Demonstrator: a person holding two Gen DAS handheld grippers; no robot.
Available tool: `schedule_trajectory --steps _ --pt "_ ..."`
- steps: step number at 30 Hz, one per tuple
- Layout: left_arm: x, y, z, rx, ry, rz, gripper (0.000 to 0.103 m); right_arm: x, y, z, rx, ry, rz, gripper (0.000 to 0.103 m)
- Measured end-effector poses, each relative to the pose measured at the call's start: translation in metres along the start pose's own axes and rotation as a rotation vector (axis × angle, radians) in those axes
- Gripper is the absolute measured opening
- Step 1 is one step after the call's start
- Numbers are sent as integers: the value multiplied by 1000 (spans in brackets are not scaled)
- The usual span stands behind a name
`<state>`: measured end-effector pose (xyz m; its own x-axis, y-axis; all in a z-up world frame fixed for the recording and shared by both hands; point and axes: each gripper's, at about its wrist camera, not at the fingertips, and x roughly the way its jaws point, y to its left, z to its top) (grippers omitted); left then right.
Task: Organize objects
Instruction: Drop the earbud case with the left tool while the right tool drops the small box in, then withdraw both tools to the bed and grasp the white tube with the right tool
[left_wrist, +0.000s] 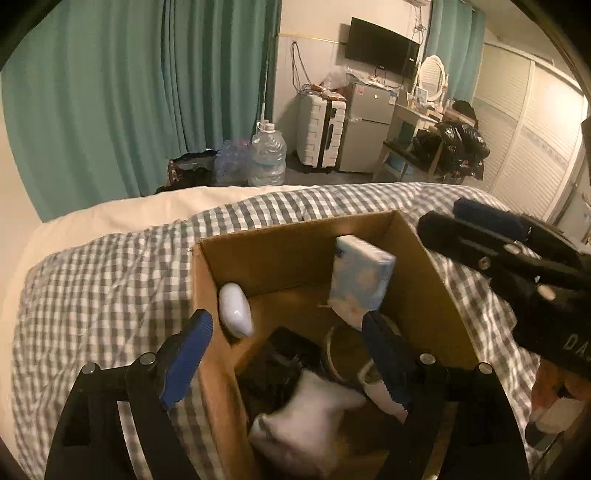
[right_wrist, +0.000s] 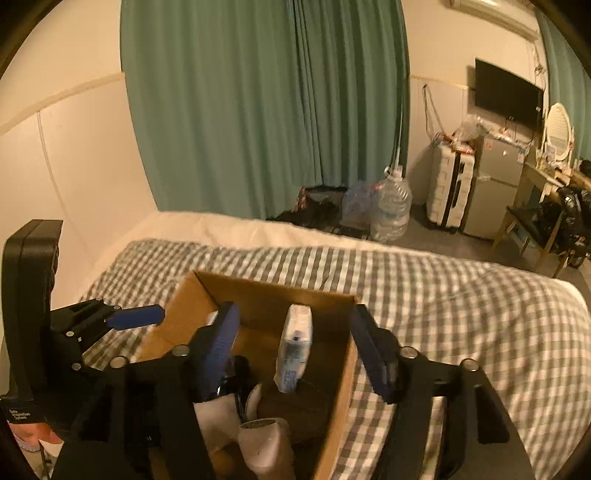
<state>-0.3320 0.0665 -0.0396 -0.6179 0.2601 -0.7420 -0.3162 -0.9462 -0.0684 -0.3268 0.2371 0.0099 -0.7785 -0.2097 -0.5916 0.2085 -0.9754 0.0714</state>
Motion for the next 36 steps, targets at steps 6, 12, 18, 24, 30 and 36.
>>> schedule_trajectory --steps 6,12,18,24,30,36 --pt "-69 -14 -2 12 -69 76 98 -64 2 17 -23 -47 -17 77" --pt "-133 -23 -17 -9 -92 110 101 -138 18 18 -157 -47 -51 90" --pt "-165 -34 -40 -10 -91 160 102 -176 29 -14 -275 -21 -81 92" --pt "-163 -39 -78 -62 -44 186 102 -167 25 -57 -327 76 -62 93" --pt "-141 -41 -113 -147 -33 223 102 -146 15 -99 -381 161 -23 93" --pt "-114 -46 -133 -231 4 196 102 -121 13 -126 -514 175 18 92"
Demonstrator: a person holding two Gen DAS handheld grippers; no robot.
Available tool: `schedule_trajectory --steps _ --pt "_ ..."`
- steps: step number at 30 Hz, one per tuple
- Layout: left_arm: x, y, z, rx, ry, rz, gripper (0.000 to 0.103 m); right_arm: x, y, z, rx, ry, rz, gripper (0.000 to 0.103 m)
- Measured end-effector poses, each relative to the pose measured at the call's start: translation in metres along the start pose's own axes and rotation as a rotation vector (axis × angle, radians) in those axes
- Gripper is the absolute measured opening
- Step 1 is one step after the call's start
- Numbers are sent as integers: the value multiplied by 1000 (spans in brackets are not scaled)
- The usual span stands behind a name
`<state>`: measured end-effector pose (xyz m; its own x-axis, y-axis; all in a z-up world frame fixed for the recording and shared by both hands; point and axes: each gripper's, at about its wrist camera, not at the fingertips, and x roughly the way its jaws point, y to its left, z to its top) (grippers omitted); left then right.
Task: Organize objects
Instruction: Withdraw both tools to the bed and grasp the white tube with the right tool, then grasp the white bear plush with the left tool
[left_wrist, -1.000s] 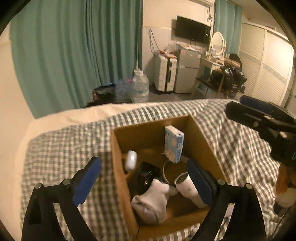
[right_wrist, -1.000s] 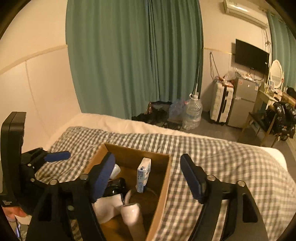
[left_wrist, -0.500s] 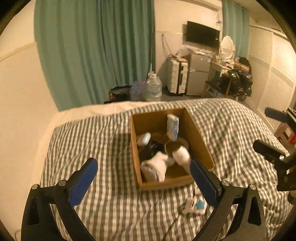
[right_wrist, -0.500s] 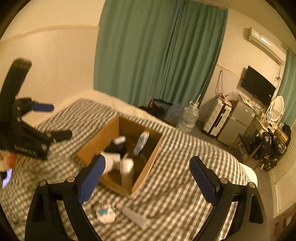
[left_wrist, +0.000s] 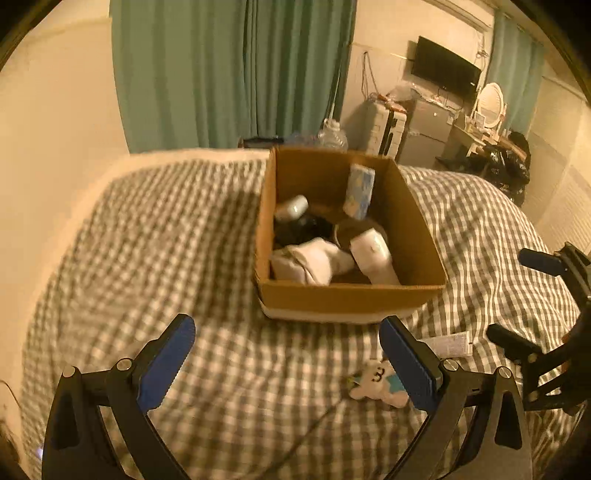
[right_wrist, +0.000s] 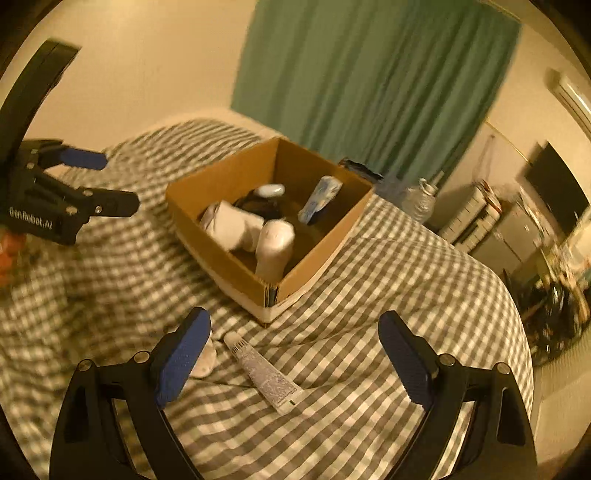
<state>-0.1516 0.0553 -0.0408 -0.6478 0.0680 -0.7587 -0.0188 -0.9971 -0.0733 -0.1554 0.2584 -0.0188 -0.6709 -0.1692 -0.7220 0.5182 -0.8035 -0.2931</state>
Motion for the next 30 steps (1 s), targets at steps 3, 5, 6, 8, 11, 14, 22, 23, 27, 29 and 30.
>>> schedule_trajectory --steps 3,5,6,8,11,14,22,23,27,29,30 --pt "13 -12 -11 3 7 52 102 20 0 -8 -44 40 34 92" --pt "23 -24 -19 32 21 76 102 35 -1 -13 -60 71 44 92" --pt "29 -31 -23 49 31 89 102 45 -2 -17 -65 94 58 92" --pt "38 -38 -30 68 47 98 102 58 -4 -23 -68 129 83 91" --pt "50 -49 -39 89 82 67 102 78 -3 -33 -72 187 118 85" --pt "60 -60 -47 113 107 38 102 88 -3 -42 -59 209 149 83" --pt "76 -72 -62 131 150 -31 103 107 11 -53 -96 275 205 48" --pt "76 -72 -63 129 152 -39 103 109 15 -55 -107 288 208 45" --pt "75 -71 -65 127 163 -57 103 102 24 -55 -136 275 200 33" --pt "73 -70 -65 128 174 -72 103 97 28 -54 -134 280 196 31" --pt "72 -70 -65 131 182 -88 103 92 28 -53 -128 289 184 29"
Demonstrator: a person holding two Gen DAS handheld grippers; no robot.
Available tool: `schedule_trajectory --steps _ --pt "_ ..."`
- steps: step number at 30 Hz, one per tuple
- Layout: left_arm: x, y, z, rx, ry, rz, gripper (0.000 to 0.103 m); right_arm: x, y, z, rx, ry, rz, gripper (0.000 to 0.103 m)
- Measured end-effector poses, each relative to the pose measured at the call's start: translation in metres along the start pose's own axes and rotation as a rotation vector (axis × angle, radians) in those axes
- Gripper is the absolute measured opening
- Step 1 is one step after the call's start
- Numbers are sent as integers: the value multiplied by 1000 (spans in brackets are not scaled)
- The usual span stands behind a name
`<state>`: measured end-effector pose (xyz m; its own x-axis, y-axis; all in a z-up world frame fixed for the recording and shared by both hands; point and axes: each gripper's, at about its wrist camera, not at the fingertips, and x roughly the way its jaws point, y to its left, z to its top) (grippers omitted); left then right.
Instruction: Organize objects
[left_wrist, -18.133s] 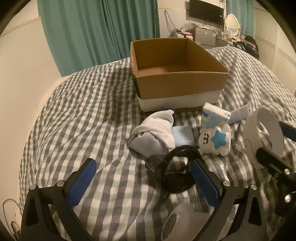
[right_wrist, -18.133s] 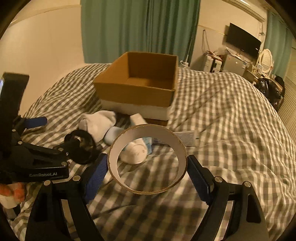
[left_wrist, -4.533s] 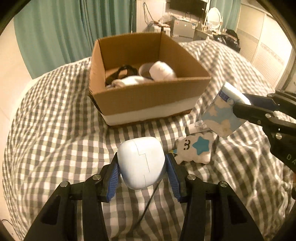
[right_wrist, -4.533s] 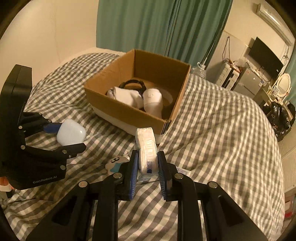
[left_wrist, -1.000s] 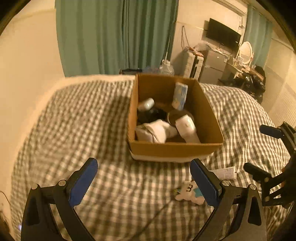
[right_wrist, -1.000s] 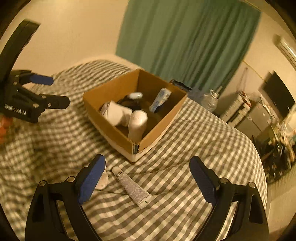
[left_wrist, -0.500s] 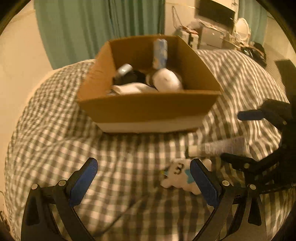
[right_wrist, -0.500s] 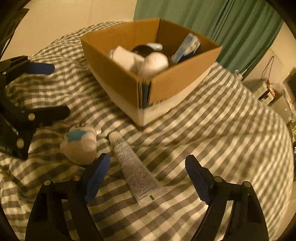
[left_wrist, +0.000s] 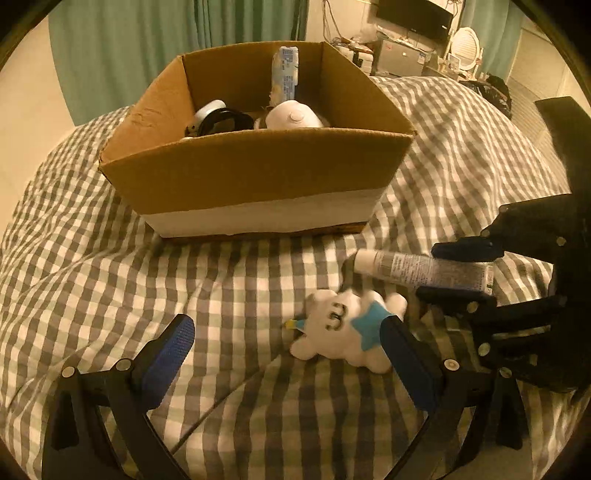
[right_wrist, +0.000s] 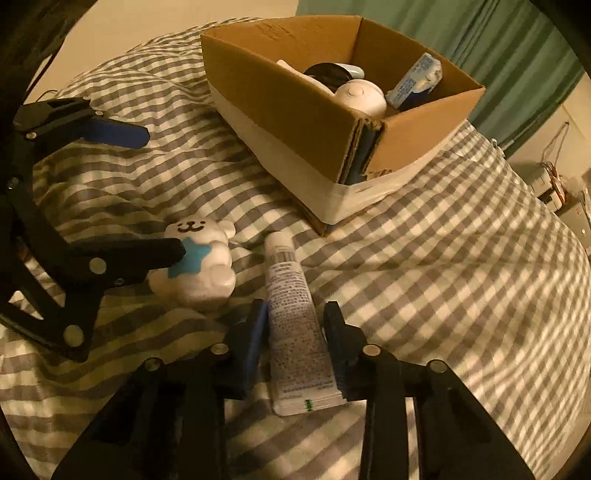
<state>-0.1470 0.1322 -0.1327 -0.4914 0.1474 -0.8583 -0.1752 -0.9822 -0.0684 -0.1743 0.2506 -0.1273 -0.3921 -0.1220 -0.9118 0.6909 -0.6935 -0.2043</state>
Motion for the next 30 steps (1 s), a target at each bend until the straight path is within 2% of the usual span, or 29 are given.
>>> schedule_trajectory --steps 5,8,14,16,18,20,22,25,29,30 --pt "-11 2 0 3 -29 -47 103 -22 -10 -16 101 60 -64 29" --pt "-7 -1 5 12 -15 -96 103 -30 -18 -26 164 56 -60 29" --pt "30 -24 7 100 65 -36 103 -24 -24 -27 202 44 -82 29" --pt "44 -24 8 90 102 -47 103 -16 -20 -27 192 55 -93 29" --pt "50 -18 11 47 107 -70 99 -13 -19 -26 187 61 -97 31" --pt "54 -9 14 -8 105 -66 79 -10 -20 -26 193 69 -88 33" --pt "54 0 14 -54 106 -75 68 -7 -21 -24 207 69 -84 33" --pt "48 8 15 -87 91 -94 68 -5 -22 -18 211 58 -84 33" --pt "33 18 12 -72 67 -86 68 4 -26 -5 239 65 -84 32" --pt "29 19 11 -66 59 -84 68 7 -25 -3 244 79 -94 28"
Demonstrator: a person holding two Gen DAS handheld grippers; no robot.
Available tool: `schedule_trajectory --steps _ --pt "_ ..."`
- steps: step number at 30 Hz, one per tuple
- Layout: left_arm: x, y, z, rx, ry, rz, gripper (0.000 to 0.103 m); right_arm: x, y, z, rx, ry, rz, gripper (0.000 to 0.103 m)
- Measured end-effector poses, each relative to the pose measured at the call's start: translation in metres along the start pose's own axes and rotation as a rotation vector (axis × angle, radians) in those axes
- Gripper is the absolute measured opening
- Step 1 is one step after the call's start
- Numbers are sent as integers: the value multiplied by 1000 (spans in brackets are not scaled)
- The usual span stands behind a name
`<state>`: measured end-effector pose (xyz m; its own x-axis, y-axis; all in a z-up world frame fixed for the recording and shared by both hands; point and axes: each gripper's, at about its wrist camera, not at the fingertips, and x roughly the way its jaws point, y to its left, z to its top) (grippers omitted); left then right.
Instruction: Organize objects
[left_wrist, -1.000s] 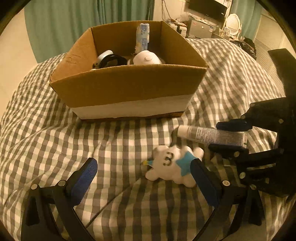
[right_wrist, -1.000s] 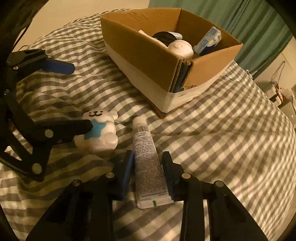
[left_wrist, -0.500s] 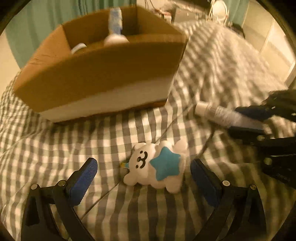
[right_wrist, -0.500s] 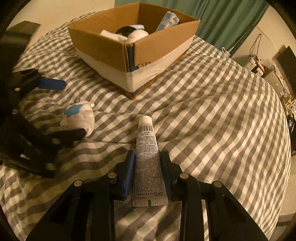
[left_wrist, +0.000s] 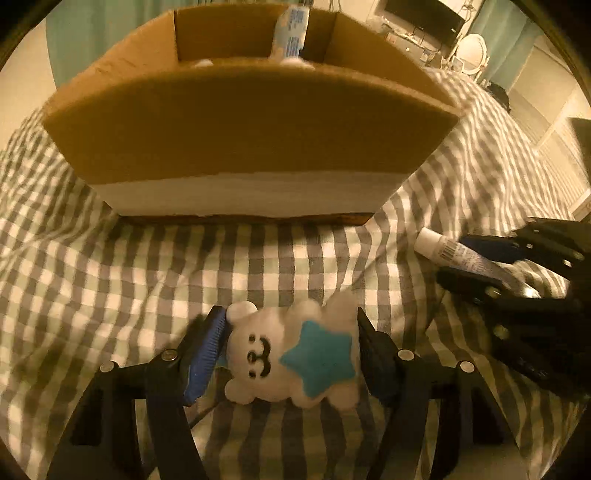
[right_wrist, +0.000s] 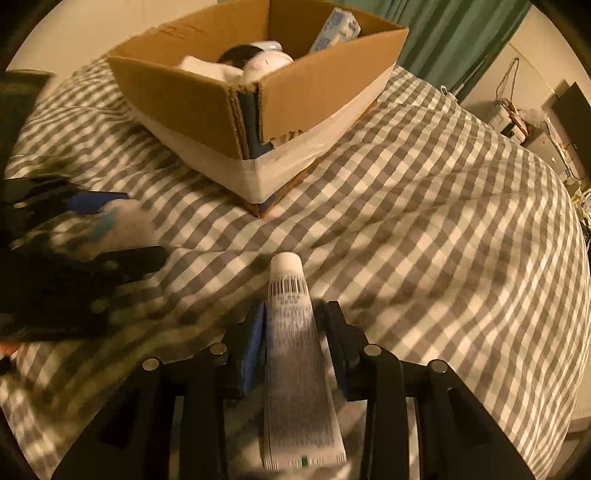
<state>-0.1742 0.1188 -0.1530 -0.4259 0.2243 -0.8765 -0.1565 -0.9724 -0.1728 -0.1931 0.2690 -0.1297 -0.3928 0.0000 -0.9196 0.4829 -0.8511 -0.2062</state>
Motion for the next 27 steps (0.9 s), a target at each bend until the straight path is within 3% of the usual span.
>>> schedule_trajectory --steps 4,9,10,11,18,19,22,24,26,27 --pt "-19 6 -1 21 -35 16 68 -2 7 3 0 7 -28 26" --pt "-44 26 -3 3 -76 34 67 -28 11 4 47 -46 -42 26" --pt "-48 29 -3 1 -85 37 51 -34 12 4 57 -58 -42 25" --pt "-52 31 -3 5 -87 39 27 -40 14 6 67 -73 -43 25" --pt "-46 32 -14 55 -41 -1 27 -70 37 7 83 -123 -50 25" --pt "-45 33 -17 51 -39 0 28 -71 39 6 74 -125 -58 25" --pt "-33 31 -20 47 -1 14 47 -71 37 7 87 -119 -42 25" --pt "-31 32 -20 36 0 0 53 -67 28 3 121 -119 -24 25" --pt "-34 35 -18 20 -13 -17 72 -64 24 -2 157 -117 -14 25" --pt "-37 36 -17 8 -25 -28 75 -60 21 -5 168 -114 -21 25"
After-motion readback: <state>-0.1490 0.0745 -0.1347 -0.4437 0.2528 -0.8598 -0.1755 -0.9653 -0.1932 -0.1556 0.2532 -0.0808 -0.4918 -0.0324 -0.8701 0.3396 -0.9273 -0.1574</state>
